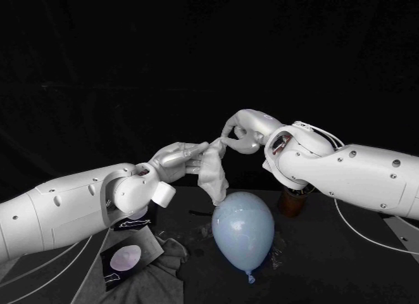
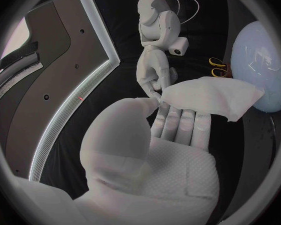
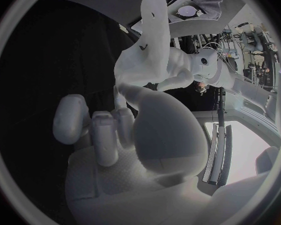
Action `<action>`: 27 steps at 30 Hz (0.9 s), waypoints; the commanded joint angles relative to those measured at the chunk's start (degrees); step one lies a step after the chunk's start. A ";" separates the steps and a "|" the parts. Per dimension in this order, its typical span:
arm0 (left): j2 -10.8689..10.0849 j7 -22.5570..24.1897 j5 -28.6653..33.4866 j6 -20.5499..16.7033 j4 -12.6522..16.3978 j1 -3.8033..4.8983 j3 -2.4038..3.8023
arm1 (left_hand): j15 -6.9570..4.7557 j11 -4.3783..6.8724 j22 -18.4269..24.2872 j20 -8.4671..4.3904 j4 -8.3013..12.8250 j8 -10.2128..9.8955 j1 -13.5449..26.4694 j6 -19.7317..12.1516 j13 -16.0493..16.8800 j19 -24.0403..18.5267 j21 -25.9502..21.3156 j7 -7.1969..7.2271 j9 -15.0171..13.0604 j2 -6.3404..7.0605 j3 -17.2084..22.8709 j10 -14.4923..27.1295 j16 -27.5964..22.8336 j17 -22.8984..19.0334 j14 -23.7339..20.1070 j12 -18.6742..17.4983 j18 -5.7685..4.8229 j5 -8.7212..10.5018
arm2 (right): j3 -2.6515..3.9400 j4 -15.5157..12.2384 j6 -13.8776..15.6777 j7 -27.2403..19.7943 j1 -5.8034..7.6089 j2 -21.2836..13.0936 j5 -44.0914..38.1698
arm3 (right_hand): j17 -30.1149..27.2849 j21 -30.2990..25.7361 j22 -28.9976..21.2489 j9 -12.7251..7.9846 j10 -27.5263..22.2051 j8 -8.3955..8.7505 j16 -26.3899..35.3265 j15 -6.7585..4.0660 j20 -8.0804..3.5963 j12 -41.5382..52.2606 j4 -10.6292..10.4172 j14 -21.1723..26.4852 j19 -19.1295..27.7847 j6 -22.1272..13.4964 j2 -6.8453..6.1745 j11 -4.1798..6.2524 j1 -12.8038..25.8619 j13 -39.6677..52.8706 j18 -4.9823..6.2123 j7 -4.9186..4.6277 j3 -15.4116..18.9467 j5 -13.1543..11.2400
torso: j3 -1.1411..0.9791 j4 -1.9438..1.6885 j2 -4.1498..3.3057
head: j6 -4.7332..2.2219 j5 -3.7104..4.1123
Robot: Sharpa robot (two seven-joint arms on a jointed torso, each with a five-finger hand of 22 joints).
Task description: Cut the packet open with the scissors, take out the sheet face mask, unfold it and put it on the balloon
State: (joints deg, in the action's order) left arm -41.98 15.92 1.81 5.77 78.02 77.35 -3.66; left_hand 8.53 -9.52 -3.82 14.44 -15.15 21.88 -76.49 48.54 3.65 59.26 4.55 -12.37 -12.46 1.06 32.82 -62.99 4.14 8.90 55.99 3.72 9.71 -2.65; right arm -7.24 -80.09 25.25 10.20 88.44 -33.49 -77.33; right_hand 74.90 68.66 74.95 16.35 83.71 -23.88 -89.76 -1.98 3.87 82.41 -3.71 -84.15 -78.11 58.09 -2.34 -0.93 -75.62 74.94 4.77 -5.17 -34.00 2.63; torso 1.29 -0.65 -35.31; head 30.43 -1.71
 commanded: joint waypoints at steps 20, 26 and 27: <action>-0.03 1.84 0.59 -0.87 0.43 0.06 0.06 | -0.33 0.60 0.01 -0.03 2.38 1.53 -2.67 1.09 0.08 -0.48 -0.25 0.94 -0.71 -2.87 3.89 -2.22 -0.02 -0.06 -0.28 0.20 0.92 -0.14 | 0.03 -0.45 1.42 -0.60 0.06 -0.36 1.42 | 15.10 -0.64 5.93 3.03 0.36 -0.68 -0.24 -0.39 0.03 -2.12 -0.54 -5.85 0.02 -0.45 0.05 0.00 1.04 5.44 0.03 -0.14 -0.66 0.16 | -0.01 0.02 0.00 | 0.02 -0.25; -0.13 2.18 0.59 -1.81 0.58 0.06 0.06 | -0.39 0.69 0.02 -0.02 2.54 1.72 -2.62 1.25 0.08 -0.56 -0.29 1.05 -0.82 -2.98 4.12 -2.46 0.01 -0.05 -0.22 0.21 0.92 -0.14 | -0.01 0.04 3.25 -1.99 0.06 -0.48 4.89 | 8.86 -9.42 2.57 1.05 -13.79 4.17 1.47 2.12 1.74 -22.68 -3.43 -3.52 4.88 -8.20 -5.62 -2.97 5.19 -12.19 1.30 -3.73 3.31 0.16 | -0.01 0.01 -0.01 | 0.11 -0.34; -0.14 2.22 0.59 -2.01 0.61 0.06 0.06 | -0.39 0.69 0.02 -0.02 2.54 1.72 -2.62 1.25 0.08 -0.56 -0.29 1.05 -0.82 -2.98 4.12 -2.46 0.01 -0.05 -0.22 0.21 0.92 -0.14 | -0.02 0.13 3.48 -2.21 0.06 -0.50 5.37 | 6.55 -12.04 1.53 0.82 -16.19 4.70 2.17 2.39 1.98 -26.09 -3.69 -2.56 6.38 -8.82 -6.20 -3.35 5.33 -15.08 1.75 -4.00 3.80 0.12 | 0.00 0.01 0.00 | 0.12 -0.35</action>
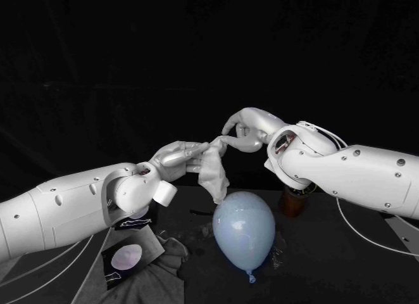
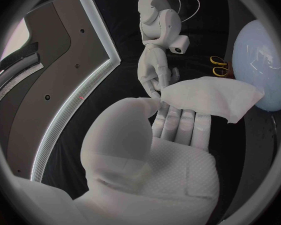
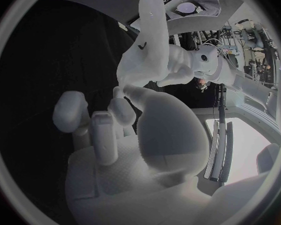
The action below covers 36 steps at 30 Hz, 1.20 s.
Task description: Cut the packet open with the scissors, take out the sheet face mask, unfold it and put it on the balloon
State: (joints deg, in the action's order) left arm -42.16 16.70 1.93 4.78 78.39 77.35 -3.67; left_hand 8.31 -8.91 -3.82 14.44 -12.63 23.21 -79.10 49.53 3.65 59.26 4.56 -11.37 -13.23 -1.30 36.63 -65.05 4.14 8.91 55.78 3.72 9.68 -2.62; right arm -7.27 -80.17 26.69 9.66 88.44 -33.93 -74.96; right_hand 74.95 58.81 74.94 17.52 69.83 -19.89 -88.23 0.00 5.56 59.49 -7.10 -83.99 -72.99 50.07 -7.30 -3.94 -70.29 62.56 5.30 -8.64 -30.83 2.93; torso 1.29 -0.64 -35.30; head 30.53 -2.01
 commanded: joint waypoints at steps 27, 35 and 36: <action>-0.74 1.53 2.27 -6.42 0.68 0.06 0.08 | -0.53 0.05 -0.13 -0.45 0.79 0.75 0.66 0.29 0.00 0.40 0.25 -0.29 -0.34 -0.46 1.12 -0.71 0.73 0.29 1.56 -0.06 1.01 -0.17 | -0.76 -2.38 11.75 -13.40 -1.58 -4.27 19.33 | 11.25 3.83 4.74 -0.65 4.09 0.58 -0.83 -0.18 0.53 5.57 0.15 -4.68 -3.68 3.43 0.72 0.55 -6.52 2.30 0.25 0.52 1.79 0.98 | -0.04 0.04 -0.05 | -0.20 -0.42; -0.87 1.14 2.32 -6.92 1.01 0.05 0.06 | -0.50 -0.03 -0.12 -0.47 0.85 0.75 0.80 0.30 -0.01 0.44 0.26 -0.44 -0.35 -0.47 1.19 -0.65 0.71 0.29 1.56 -0.09 0.99 -0.17 | -0.81 -6.59 15.50 -17.11 -2.84 -4.68 19.64 | 15.05 9.60 7.36 -0.63 9.13 0.10 -1.77 -0.72 -0.08 13.99 0.26 -6.01 -6.80 4.59 1.06 1.07 -5.68 10.35 -0.85 1.14 2.13 1.66 | -0.02 -0.01 -0.07 | -0.30 -0.45; -0.87 1.12 2.33 -6.97 1.08 0.05 0.05 | -0.50 -0.03 -0.12 -0.47 0.85 0.75 0.80 0.30 -0.01 0.44 0.26 -0.44 -0.35 -0.47 1.19 -0.65 0.71 0.29 1.56 -0.09 0.99 -0.17 | -0.83 -6.94 15.82 -17.25 -2.99 -4.56 19.64 | 15.05 9.69 7.42 -0.68 9.27 0.19 -1.77 -0.71 -0.09 14.24 0.18 -6.01 -6.85 4.47 1.03 1.05 -5.54 10.61 -0.87 1.10 2.19 1.66 | 0.01 -0.03 -0.05 | -0.30 -0.42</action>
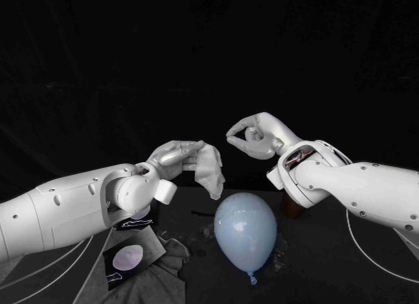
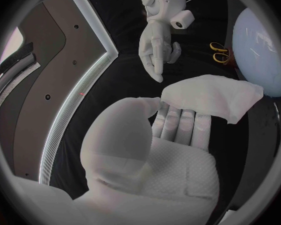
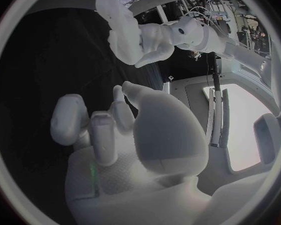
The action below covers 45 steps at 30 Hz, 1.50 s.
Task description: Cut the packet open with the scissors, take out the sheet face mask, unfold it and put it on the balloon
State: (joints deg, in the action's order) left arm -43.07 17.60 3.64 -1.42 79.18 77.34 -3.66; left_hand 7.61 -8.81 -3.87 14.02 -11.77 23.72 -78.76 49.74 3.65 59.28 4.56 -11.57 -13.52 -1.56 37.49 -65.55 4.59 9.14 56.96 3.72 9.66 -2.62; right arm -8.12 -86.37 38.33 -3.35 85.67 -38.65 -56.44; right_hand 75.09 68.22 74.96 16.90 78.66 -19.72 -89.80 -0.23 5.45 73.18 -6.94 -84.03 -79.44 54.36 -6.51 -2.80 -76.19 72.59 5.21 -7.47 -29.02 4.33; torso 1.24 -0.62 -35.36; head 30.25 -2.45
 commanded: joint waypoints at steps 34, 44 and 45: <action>0.09 0.59 -0.35 -0.86 1.90 0.05 -0.04 | 0.42 -0.29 0.08 0.09 2.04 0.05 1.13 -0.33 -0.05 -0.18 -0.10 -0.28 -0.09 0.18 2.22 0.53 -0.19 -0.08 -0.11 -0.16 0.92 -0.16 | -0.18 0.82 4.03 5.34 -3.14 5.56 -5.80 | 13.89 -1.01 7.75 -1.43 -1.00 2.29 0.03 0.37 0.76 0.20 -2.43 -5.64 0.26 -1.00 -1.61 -1.01 3.23 0.68 -0.53 -1.00 3.59 -0.82 | 0.03 -0.01 0.03 | 0.23 0.15; 0.04 0.74 -0.38 -0.54 1.96 0.05 -0.04 | 0.44 -0.32 0.08 0.11 2.09 0.05 1.23 -0.32 -0.05 -0.23 -0.13 -0.30 -0.10 0.19 2.32 0.57 -0.21 -0.09 -0.14 -0.16 0.91 -0.16 | -0.21 1.01 3.67 6.36 -3.38 5.50 -6.88 | 14.51 -0.01 8.28 -1.09 -0.57 1.22 -0.10 -0.26 0.34 0.60 -0.49 -5.84 -0.34 0.94 -0.04 -0.26 0.05 1.16 -0.70 -0.14 2.05 -1.28 | 0.04 -0.04 0.04 | 0.31 0.19; 0.04 0.75 -0.39 -0.47 1.97 0.05 -0.04 | 0.44 -0.32 0.08 0.11 2.09 0.05 1.23 -0.32 -0.05 -0.23 -0.13 -0.30 -0.10 0.19 2.32 0.57 -0.21 -0.09 -0.14 -0.16 0.91 -0.16 | -0.21 1.04 3.65 6.47 -3.40 5.51 -6.97 | 14.61 0.10 8.34 -1.04 -0.48 1.08 -0.13 -0.33 0.28 0.68 -0.27 -5.88 -0.41 1.13 0.11 -0.17 -0.23 1.25 -0.72 -0.05 1.86 -1.29 | 0.02 -0.03 0.04 | 0.28 0.19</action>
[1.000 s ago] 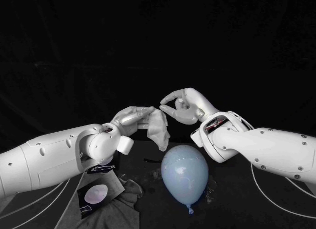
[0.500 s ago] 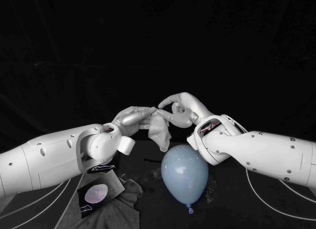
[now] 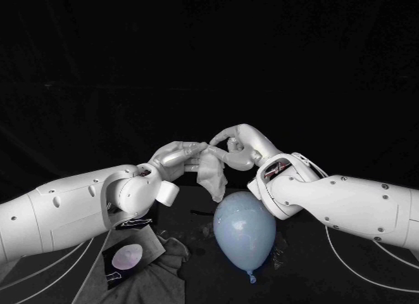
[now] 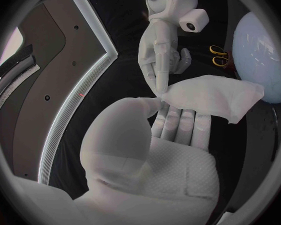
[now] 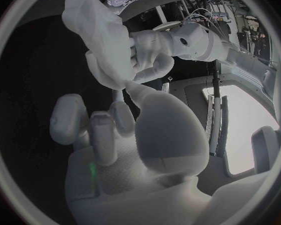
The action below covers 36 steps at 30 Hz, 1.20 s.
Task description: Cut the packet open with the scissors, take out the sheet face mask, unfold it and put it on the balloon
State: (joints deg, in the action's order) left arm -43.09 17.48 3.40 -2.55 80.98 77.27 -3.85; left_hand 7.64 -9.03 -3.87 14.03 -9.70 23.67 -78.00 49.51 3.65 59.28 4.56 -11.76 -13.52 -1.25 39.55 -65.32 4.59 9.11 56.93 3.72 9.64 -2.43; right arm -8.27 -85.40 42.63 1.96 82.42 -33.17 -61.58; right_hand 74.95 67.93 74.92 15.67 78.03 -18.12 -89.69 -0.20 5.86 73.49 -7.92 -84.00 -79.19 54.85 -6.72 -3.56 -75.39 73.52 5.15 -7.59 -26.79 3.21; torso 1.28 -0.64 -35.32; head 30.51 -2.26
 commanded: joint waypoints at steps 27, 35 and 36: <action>-0.05 1.24 -0.51 0.71 0.36 0.12 0.15 | 0.46 -0.07 0.09 0.19 0.35 0.19 0.84 0.06 -0.03 -0.44 -0.23 0.01 -0.17 0.03 0.59 0.32 -0.31 -0.10 -0.24 -0.11 0.92 -0.36 | -0.07 -0.30 0.49 1.30 -0.44 -0.25 -3.35 | 15.05 6.25 10.71 4.07 5.57 -7.63 -0.31 -2.37 -2.16 5.49 6.61 -6.00 -3.87 3.55 2.99 2.80 -2.43 5.90 -1.86 2.45 -6.36 -0.42 | 0.00 -0.02 -0.02 | 0.34 -0.08; -0.15 1.79 -0.66 -0.06 0.26 0.12 0.15 | 0.45 0.00 0.09 0.22 0.47 0.29 1.05 0.22 -0.01 -0.50 -0.25 0.15 -0.24 0.02 0.77 0.18 -0.36 -0.11 -0.31 -0.05 0.94 -0.36 | -0.07 -0.66 2.18 1.49 -0.54 -0.84 -3.63 | 15.05 6.87 10.90 4.68 5.91 -8.48 -0.31 -2.57 -2.35 5.81 6.87 -6.00 -4.17 3.58 2.90 3.03 -1.78 6.33 -1.99 2.70 -7.02 -0.42 | 0.01 -0.01 0.00 | 0.39 -0.18; -0.16 1.88 -0.70 -0.22 0.21 0.12 0.15 | 0.45 0.00 0.09 0.22 0.47 0.29 1.05 0.22 -0.01 -0.50 -0.25 0.15 -0.24 0.02 0.77 0.18 -0.36 -0.11 -0.31 -0.05 0.94 -0.36 | -0.07 -0.78 2.62 1.35 -0.56 -0.96 -3.65 | 15.05 6.96 10.92 4.74 5.93 -8.55 -0.31 -2.59 -2.37 5.81 6.91 -6.00 -4.21 3.57 2.89 3.05 -1.73 6.34 -2.01 2.72 -7.08 -0.42 | 0.00 0.01 0.01 | 0.40 -0.19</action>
State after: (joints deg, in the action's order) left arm -43.25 16.94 2.76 -3.01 81.01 77.15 -3.93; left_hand 7.92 -9.03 -3.86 14.24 -9.15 23.59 -77.55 49.22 3.64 59.07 4.56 -11.64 -13.83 -1.24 40.09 -65.31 4.59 9.05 56.81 3.72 9.97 -2.42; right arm -8.21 -86.36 43.93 2.18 82.05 -33.85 -64.64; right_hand 74.95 74.65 74.92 17.96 83.54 -24.87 -89.80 -2.37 3.57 79.00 -0.92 -83.92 -82.92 58.23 -3.55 -0.52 -77.86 74.92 3.86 -5.19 -33.64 2.69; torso 1.28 -0.65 -35.32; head 30.92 -2.41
